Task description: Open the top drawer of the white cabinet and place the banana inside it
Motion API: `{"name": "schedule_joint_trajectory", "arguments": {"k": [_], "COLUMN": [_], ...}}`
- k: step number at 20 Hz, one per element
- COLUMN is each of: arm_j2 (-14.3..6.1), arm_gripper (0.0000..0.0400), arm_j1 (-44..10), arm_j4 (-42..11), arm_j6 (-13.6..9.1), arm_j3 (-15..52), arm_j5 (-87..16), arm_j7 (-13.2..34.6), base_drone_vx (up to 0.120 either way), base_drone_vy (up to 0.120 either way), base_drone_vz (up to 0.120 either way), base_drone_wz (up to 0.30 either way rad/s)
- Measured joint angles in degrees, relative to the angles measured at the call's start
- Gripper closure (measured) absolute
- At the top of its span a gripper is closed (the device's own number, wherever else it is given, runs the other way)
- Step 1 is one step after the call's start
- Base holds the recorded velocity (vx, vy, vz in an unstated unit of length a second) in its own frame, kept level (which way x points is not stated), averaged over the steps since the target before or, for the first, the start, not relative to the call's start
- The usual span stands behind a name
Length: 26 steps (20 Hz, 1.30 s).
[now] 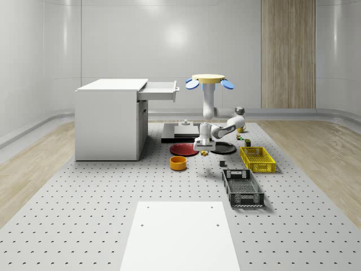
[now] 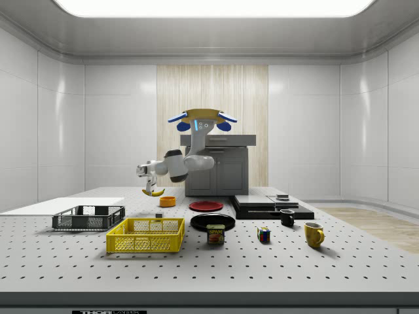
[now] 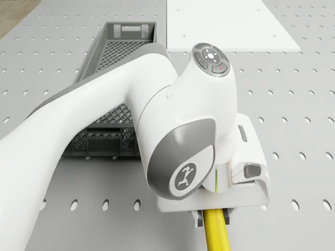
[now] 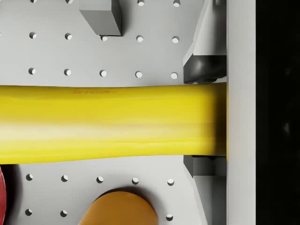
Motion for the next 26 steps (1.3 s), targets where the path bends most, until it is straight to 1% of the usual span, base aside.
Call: {"name": "schedule_joint_trajectory", "arguments": {"k": [2, 26], "arm_j2": [-0.19, -1.61], "arm_gripper": [0.0207, 0.0207], "arm_j1": [0.00, 0.18], "arm_j4": [-0.03, -0.06], "arm_j6": [0.06, 1.15], "arm_j3": [-0.17, -0.33], "arm_j5": [-0.24, -1.17], "arm_j7": [0.00, -0.11], "base_drone_vx": [0.000, -0.120], "base_drone_vy": [0.000, 0.000], "base_drone_vz": [0.120, 0.120], "base_drone_wz": [0.000, 0.000]}}
